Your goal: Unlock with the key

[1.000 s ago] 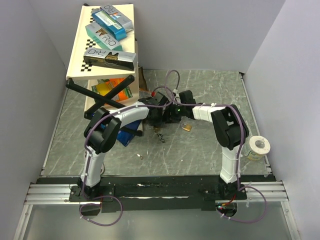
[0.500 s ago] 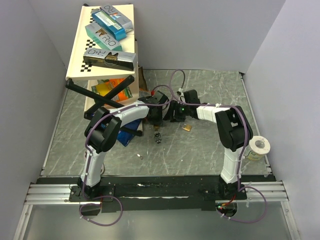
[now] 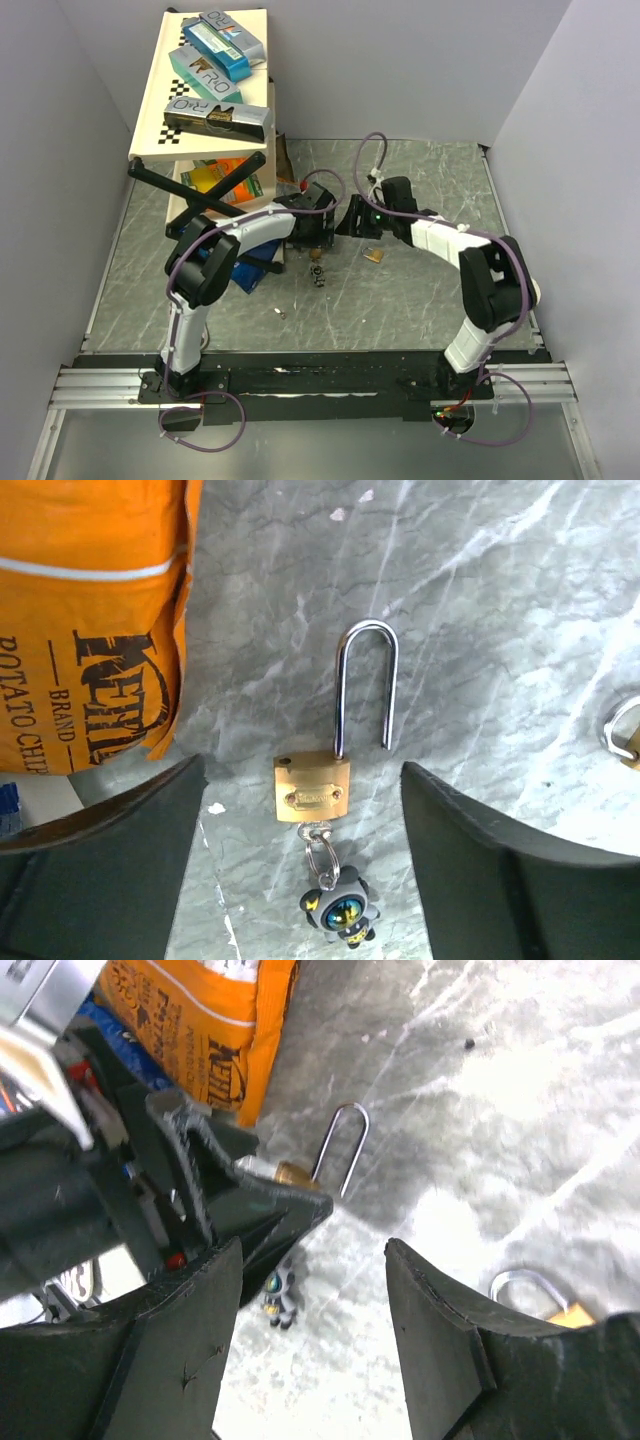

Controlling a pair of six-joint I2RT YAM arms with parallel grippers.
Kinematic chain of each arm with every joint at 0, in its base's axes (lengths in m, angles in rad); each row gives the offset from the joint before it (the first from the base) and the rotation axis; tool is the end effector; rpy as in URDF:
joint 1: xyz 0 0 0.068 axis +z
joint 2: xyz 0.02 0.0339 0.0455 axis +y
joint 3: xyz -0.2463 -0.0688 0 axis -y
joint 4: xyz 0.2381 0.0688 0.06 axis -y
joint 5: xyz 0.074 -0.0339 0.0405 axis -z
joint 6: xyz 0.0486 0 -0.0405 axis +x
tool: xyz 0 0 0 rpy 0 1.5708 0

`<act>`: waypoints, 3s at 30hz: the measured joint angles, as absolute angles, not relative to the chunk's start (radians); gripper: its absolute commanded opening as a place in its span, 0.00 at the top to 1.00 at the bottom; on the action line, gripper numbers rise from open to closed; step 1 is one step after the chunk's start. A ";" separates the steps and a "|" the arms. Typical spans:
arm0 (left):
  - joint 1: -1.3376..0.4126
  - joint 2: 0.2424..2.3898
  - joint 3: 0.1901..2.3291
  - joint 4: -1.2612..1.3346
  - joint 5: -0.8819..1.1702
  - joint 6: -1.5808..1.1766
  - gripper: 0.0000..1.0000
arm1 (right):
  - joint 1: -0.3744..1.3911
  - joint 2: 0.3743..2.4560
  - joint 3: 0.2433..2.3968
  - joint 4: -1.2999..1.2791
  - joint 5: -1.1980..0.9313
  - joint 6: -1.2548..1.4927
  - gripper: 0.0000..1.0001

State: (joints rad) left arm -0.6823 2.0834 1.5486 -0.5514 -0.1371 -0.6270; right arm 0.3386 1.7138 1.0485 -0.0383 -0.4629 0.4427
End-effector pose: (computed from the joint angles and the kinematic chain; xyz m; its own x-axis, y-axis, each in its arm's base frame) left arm 0.3404 -0.2680 0.1503 -0.8936 -0.0228 -0.4482 0.0629 0.9825 -0.1754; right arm 0.3409 0.1431 0.1815 -0.8163 0.1189 -0.5652 -0.2974 0.7525 0.5877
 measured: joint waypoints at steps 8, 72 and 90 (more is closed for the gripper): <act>-0.706 1.989 1.511 -0.511 -0.136 -0.585 0.01 | 0.337 1.498 0.889 -0.043 -0.426 0.445 0.34; -0.731 0.698 0.672 -0.591 -0.168 -0.727 0.04 | 1.146 1.840 1.139 -0.272 0.054 0.976 0.60; -0.727 0.686 0.672 -0.599 -0.182 -0.695 0.04 | 1.127 1.855 1.184 -0.399 0.107 1.002 0.62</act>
